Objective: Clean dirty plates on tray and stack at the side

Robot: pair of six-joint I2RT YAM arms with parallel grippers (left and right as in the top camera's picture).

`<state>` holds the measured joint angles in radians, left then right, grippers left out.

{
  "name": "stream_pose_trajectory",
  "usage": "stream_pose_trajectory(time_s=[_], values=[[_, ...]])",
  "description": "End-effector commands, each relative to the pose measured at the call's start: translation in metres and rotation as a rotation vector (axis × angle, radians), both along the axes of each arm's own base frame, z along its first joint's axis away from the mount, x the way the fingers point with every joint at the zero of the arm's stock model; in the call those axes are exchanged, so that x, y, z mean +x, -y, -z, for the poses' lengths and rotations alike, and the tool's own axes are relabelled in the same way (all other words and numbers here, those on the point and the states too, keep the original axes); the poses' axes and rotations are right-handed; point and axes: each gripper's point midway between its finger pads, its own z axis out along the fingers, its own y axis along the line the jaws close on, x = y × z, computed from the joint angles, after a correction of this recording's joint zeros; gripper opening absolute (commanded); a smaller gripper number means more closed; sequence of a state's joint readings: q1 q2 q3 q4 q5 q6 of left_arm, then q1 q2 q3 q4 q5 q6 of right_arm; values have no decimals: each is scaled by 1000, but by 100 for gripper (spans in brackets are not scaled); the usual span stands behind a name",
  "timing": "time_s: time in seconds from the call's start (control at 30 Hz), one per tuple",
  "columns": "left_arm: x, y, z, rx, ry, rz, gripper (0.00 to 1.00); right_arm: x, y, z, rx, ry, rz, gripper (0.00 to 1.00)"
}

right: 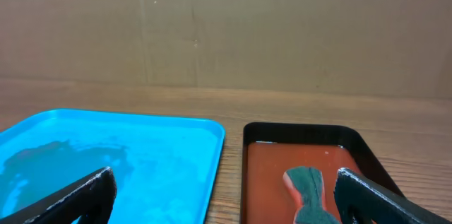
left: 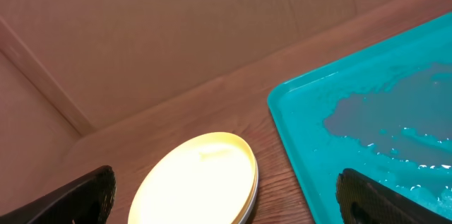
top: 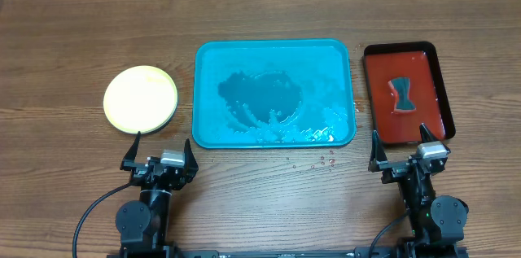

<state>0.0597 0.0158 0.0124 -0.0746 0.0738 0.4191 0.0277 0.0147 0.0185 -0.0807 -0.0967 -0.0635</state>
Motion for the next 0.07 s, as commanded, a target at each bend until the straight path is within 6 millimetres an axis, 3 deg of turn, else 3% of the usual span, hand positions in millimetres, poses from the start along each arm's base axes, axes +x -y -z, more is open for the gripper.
stream_pose_trajectory(time_s=[0.0,0.03], values=[[0,-1,0,-15,7,-6,100,0,0,1,5,5,0,100],[0,-1,0,-15,7,-6,100,0,0,1,5,5,0,100]])
